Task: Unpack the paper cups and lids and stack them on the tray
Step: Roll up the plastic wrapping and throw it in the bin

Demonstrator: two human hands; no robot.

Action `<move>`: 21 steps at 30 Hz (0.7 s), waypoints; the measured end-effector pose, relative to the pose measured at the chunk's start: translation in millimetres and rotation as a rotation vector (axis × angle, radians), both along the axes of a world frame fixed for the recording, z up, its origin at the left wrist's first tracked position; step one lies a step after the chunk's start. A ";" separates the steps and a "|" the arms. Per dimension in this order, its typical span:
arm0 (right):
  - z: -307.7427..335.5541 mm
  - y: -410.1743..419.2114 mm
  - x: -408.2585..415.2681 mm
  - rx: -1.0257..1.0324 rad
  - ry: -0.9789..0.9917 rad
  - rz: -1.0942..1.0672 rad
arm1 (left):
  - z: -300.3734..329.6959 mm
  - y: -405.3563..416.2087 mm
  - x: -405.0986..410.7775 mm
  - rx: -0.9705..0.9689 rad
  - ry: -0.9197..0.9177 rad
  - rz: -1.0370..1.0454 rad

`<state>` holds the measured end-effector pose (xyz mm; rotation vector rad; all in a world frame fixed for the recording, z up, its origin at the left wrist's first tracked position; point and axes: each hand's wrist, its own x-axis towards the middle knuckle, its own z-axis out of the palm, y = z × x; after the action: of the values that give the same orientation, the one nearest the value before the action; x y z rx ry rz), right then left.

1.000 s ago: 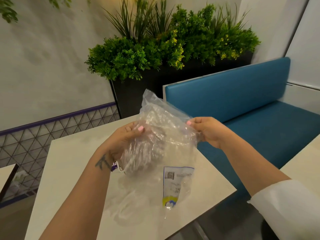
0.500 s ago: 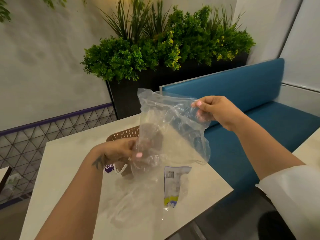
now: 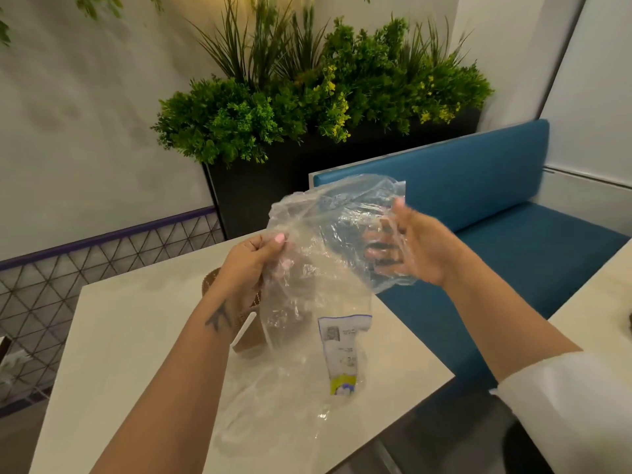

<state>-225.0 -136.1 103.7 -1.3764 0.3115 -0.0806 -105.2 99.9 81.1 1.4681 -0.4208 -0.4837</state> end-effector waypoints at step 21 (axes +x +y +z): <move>-9.8 1.8 -20.5 -0.081 -0.284 -0.027 | -8.0 7.5 -3.4 -0.022 -0.003 -0.110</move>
<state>-245.5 -134.2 93.9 -1.4195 0.0900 -0.3112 -108.6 107.4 73.0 1.4292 -0.5092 -0.5626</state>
